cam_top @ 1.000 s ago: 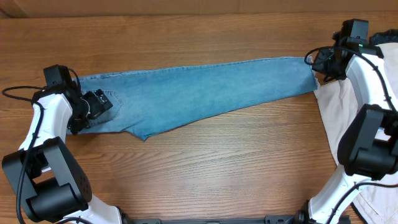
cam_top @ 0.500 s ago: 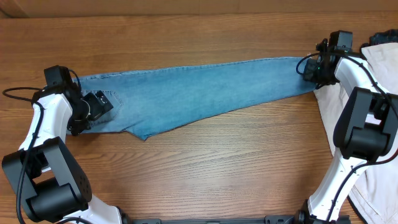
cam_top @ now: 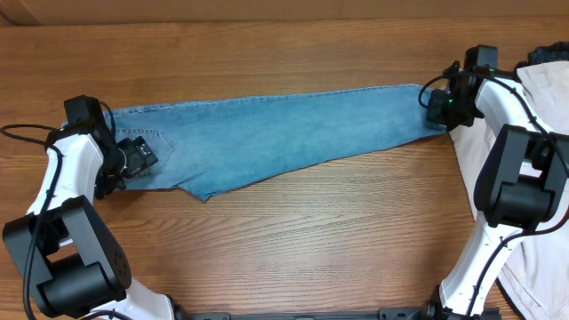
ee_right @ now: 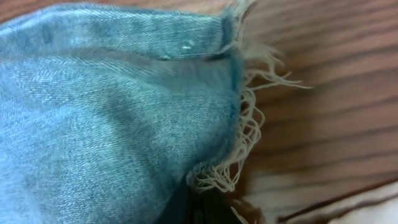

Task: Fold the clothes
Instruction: 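Carry the hems leftward with the right gripper toward the waistband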

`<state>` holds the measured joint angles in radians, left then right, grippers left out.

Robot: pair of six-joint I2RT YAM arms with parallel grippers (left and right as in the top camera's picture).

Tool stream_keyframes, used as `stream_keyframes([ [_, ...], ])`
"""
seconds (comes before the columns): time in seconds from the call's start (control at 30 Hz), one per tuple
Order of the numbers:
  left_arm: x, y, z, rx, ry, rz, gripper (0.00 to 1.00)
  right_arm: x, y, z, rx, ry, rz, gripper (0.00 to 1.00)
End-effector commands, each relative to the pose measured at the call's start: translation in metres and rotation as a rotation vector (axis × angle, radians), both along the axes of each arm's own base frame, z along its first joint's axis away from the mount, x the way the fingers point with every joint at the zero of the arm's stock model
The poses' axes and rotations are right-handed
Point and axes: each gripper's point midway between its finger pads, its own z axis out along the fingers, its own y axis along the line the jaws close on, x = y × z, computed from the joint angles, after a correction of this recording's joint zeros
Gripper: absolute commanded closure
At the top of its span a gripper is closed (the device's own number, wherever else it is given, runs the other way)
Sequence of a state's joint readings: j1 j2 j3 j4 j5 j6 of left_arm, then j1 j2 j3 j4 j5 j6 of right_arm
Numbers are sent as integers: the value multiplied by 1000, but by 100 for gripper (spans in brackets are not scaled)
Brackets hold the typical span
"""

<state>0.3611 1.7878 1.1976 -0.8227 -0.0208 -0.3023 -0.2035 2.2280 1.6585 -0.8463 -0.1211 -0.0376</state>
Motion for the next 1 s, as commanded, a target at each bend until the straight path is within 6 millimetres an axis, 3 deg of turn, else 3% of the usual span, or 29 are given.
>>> stream_keyframes([
  [0.0,-6,26,11,58,-16,24,0,-12,-8,7,-73,46,-121,96],
  [0.03,-10,36,11,55,-17,56,0,-8,-25,35,-132,-5,-173,96],
  [0.07,-12,39,11,53,-17,65,0,-7,-27,39,-140,-15,-177,96],
  [0.13,-17,45,11,43,-14,63,0,-2,-41,79,-180,-100,-206,96],
  [0.23,-19,44,10,42,-3,41,0,2,-43,109,-189,-170,-214,96],
  [0.4,-18,40,10,26,-7,36,0,2,-33,135,-194,-219,-185,96],
  [0.5,-16,37,10,7,-16,35,0,0,-12,141,-190,-218,-122,96],
  [0.7,-11,29,10,-41,-43,26,0,-1,57,148,-166,-221,23,96],
  [0.73,-12,29,10,-41,-43,26,0,-4,83,147,-150,-212,80,96],
  [0.8,-12,29,10,-41,-43,26,0,-9,110,146,-132,-201,136,96],
  [0.93,-11,28,10,-46,-45,39,0,-22,191,146,-77,-210,264,96],
  [0.97,-11,28,10,-48,-46,48,0,-29,231,149,-46,-234,317,96],
])
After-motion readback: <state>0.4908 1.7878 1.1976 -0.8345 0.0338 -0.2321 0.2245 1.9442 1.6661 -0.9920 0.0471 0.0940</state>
